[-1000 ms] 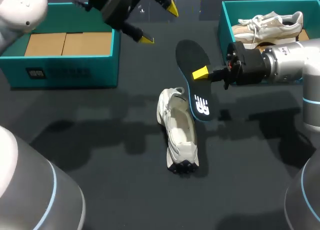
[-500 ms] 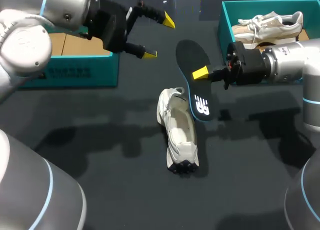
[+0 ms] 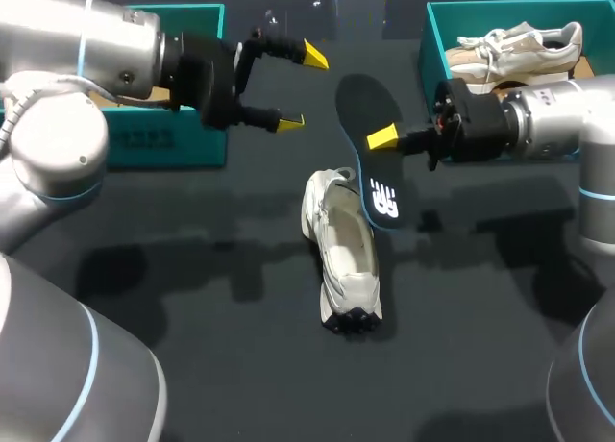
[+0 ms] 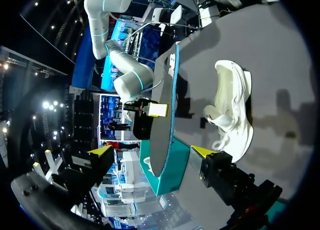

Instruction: Take the shoe out of the shoebox, open the shoe tongue, remove and reinsert the insole, then place the shoe into the shoebox

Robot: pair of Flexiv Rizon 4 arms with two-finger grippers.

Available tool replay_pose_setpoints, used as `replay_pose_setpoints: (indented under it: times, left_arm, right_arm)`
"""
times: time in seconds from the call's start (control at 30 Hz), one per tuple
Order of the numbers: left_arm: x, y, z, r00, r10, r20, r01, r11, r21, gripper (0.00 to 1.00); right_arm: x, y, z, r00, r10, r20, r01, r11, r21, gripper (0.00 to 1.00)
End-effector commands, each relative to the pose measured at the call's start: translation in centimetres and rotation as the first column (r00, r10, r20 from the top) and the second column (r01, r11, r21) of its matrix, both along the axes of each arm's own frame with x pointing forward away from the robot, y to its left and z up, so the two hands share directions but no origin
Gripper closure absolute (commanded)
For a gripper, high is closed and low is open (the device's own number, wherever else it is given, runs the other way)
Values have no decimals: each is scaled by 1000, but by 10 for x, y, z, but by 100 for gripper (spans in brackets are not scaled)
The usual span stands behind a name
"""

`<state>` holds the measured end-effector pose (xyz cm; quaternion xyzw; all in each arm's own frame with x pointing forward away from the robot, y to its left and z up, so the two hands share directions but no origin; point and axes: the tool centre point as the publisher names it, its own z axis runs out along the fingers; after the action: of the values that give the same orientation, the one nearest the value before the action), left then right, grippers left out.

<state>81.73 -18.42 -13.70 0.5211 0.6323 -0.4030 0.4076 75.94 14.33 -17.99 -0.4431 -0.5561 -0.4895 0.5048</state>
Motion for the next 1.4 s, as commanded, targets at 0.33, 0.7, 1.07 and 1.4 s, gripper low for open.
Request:
replay_pose_setpoints:
  times: [0.33, 0.7, 1.07, 1.4]
  left_arm:
    - [-9, -17, -25, 1000, 21, 5, -20, 989, -147, 33]
    - [-19, -32, -33, 1000, 4, 24, 0, 984, -180, 35]
    - [-20, -42, -43, 998, 26, 65, -14, 984, -176, 51]
    - [-18, -50, -50, 996, 46, 78, -32, 985, -172, 54]
  right_arm:
    - [-9, 12, 4, 999, -26, -45, 28, 999, 29, 100]
    - [-12, 20, 3, 998, -28, -60, 30, 999, 42, 100]
    - [-13, 25, 1, 994, -54, -99, 58, 998, 30, 100]
    - [-14, 25, 0, 992, -67, -105, 70, 997, 24, 100]
